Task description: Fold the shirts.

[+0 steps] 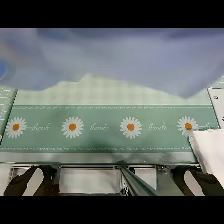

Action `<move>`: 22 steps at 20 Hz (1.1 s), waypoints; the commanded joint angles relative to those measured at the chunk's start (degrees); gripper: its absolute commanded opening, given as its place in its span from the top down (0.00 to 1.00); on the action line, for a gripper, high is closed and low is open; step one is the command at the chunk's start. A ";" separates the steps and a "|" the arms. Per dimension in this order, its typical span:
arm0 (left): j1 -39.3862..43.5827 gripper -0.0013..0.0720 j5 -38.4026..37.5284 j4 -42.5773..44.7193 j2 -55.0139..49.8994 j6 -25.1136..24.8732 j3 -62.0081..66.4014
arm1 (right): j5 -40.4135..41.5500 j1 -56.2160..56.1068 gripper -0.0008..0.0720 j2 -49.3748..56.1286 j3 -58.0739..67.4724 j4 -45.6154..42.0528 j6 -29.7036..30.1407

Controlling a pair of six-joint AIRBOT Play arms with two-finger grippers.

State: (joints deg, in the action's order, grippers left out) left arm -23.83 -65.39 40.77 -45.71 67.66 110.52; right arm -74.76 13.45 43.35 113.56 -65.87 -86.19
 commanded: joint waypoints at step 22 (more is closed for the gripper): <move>18.03 0.95 22.97 19.37 -17.27 11.76 -45.86 | 20.55 -0.11 0.96 22.34 -44.61 11.67 4.31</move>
State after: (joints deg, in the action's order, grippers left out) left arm -8.25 -53.06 60.86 -53.28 79.33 65.49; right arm -64.88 13.37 55.09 71.07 -61.84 -84.64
